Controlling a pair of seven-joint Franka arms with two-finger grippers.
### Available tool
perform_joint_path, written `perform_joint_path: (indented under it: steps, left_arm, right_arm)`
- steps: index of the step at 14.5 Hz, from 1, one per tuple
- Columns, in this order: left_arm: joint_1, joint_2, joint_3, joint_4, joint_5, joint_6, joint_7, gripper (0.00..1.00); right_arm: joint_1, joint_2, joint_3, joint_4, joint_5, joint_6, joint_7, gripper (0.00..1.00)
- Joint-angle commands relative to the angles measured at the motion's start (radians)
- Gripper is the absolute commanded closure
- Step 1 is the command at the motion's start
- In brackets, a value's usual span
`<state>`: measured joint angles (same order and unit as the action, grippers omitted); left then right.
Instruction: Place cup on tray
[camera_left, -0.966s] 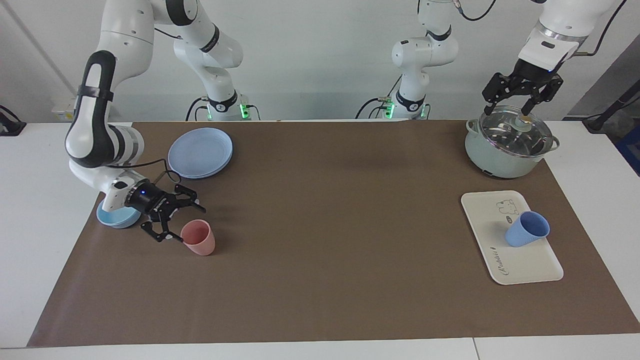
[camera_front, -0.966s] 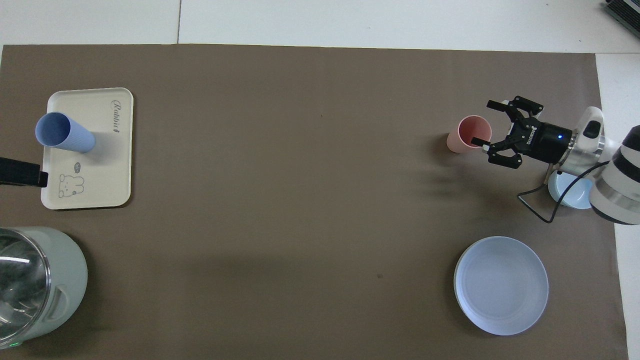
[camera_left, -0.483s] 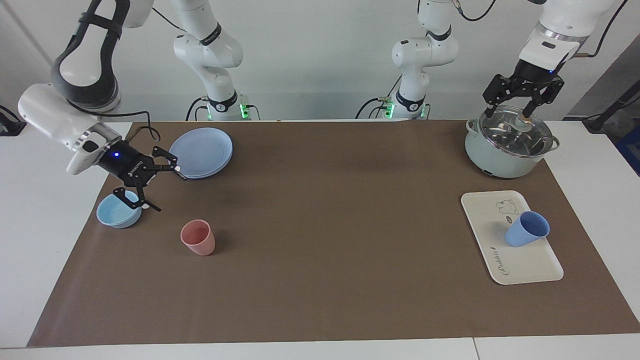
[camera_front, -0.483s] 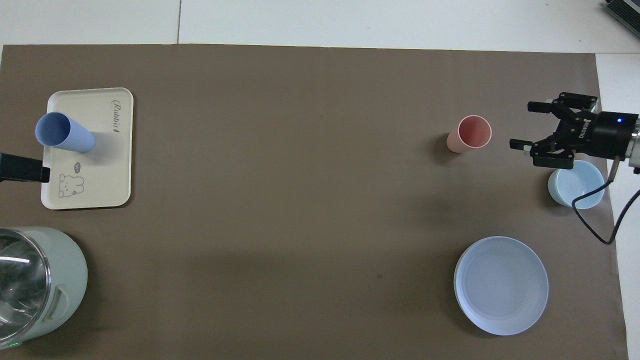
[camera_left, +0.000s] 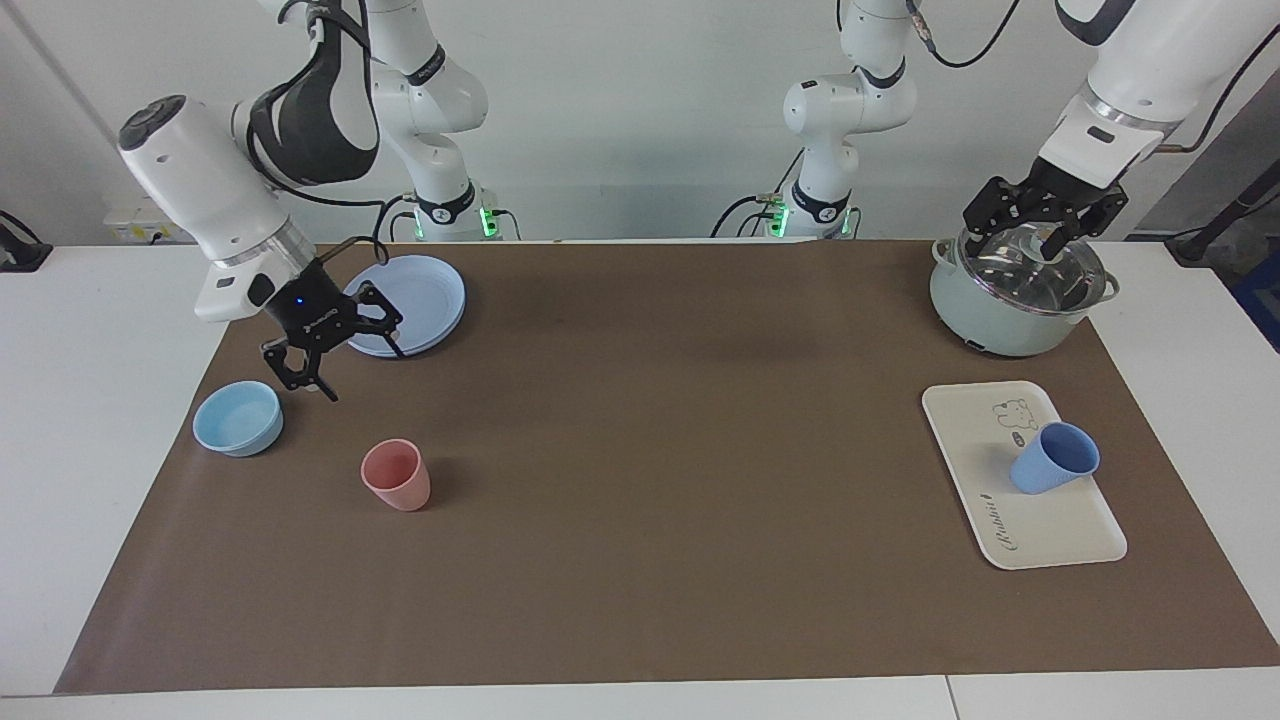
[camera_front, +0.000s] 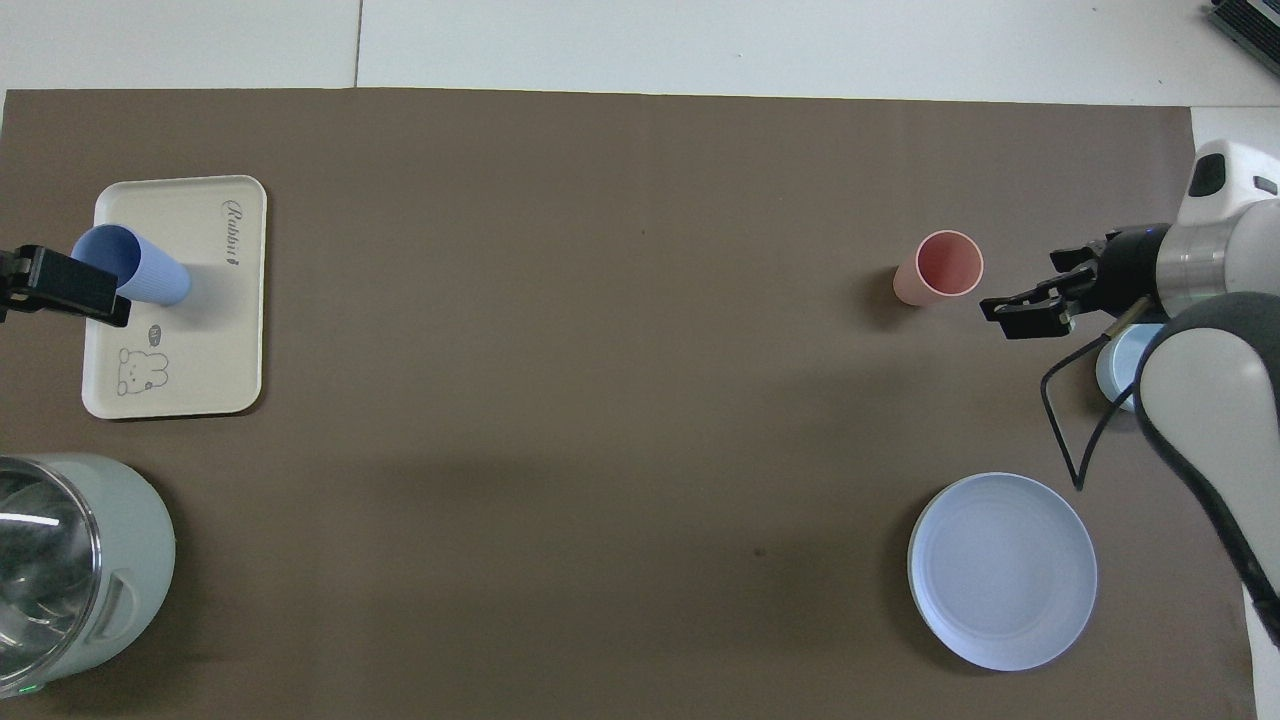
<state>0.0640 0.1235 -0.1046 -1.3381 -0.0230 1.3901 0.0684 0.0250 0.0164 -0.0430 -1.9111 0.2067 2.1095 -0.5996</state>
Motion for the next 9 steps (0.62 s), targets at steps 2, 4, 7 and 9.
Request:
perform_joint_path:
  steps: [2, 4, 7, 9]
  left_arm:
    - [-0.032, 0.084, 0.010, 0.098, -0.003, -0.016, 0.008, 0.00]
    - [-0.033, -0.002, 0.010, -0.085, -0.005, 0.093, 0.008, 0.00]
    - [-0.021, -0.103, 0.008, -0.249, -0.006, 0.214, 0.014, 0.00]
    - [-0.032, -0.108, 0.013, -0.242, 0.000, 0.225, 0.019, 0.00]
  right_arm:
    - [0.009, -0.059, 0.009, -0.003, -0.158, -0.037, 0.350, 0.00]
    - [0.010, -0.084, 0.009, 0.049, -0.188, -0.152, 0.463, 0.00]
    - [0.003, -0.085, 0.009, 0.193, -0.204, -0.348, 0.570, 0.00]
    - [-0.002, -0.085, 0.006, 0.277, -0.234, -0.474, 0.615, 0.00]
